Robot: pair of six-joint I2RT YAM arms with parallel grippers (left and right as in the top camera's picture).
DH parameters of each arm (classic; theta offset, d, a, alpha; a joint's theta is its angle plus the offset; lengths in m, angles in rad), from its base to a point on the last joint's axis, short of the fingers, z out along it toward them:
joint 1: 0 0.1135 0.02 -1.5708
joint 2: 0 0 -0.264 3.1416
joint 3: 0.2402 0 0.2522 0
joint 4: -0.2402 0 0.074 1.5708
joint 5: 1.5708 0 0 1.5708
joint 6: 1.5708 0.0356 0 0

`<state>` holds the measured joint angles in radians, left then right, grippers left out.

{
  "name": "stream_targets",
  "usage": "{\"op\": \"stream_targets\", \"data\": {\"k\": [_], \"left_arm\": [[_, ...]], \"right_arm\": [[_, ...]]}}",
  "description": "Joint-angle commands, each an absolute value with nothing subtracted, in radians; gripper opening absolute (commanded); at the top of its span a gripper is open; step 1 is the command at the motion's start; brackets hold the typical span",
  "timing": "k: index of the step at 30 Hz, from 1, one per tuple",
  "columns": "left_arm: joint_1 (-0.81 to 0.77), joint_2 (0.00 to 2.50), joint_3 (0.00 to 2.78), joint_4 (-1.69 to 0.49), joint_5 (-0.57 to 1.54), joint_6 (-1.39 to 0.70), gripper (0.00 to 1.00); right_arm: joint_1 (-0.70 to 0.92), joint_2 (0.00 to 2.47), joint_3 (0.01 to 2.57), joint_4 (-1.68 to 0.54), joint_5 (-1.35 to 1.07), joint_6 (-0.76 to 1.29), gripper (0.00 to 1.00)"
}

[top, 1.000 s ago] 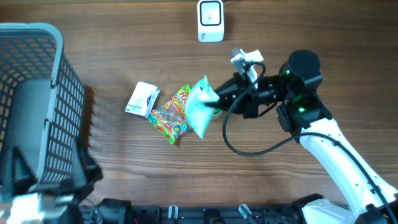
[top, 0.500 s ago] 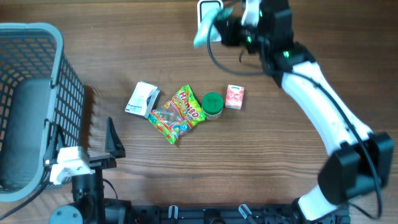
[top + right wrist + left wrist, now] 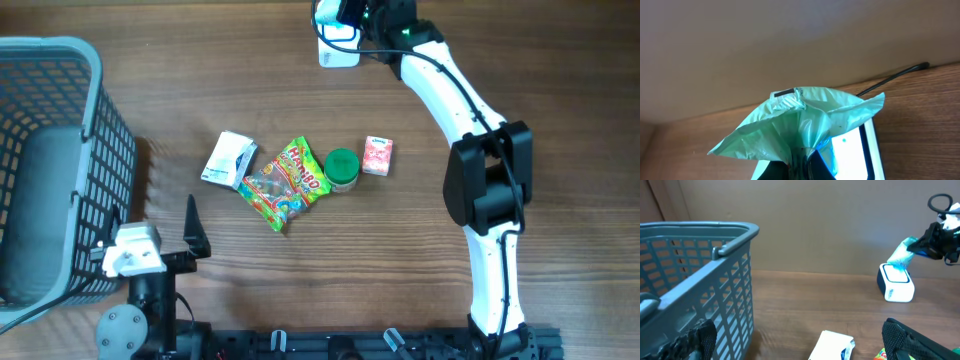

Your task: Scan the item barcode

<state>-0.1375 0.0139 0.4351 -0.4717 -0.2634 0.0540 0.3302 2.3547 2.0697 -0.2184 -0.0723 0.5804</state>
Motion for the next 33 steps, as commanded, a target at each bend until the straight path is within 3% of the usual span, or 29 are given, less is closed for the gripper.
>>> {"op": "stream_targets", "data": {"k": [1, 5, 11, 19, 26, 32, 33], "left_arm": [[-0.142, 0.007, 0.425, -0.470, -0.252, 0.047, 1.00], [-0.142, 0.007, 0.425, -0.472, -0.252, 0.047, 1.00], [-0.142, 0.007, 0.424, -0.467, -0.250, 0.043, 1.00], [-0.142, 0.007, 0.424, -0.464, -0.175, 0.035, 1.00], [-0.142, 0.007, 0.378, -0.435, -0.172, -0.035, 1.00], [-0.142, 0.007, 0.348, -0.434, -0.172, -0.035, 1.00], [-0.142, 0.007, 0.338, -0.431, -0.172, -0.035, 1.00]], "right_arm": [[0.328, 2.366, 2.122, -0.215, 0.009, 0.632, 0.05], [0.326, 2.361, 2.167, -0.302, 0.035, 0.632, 0.05], [0.258, 2.267, 2.370, -0.750, 0.212, 0.628, 0.05], [-0.079, 2.192, 2.363, -1.191, 0.391, 0.711, 0.04], [-0.373, 2.244, 2.229, -1.182, 0.511, 0.683, 0.05], [-0.571, 2.301, 2.117, -1.018, 0.400, 0.411, 0.05], [-0.590, 2.306, 2.117, -1.014, 0.359, 0.357, 0.36]]}}
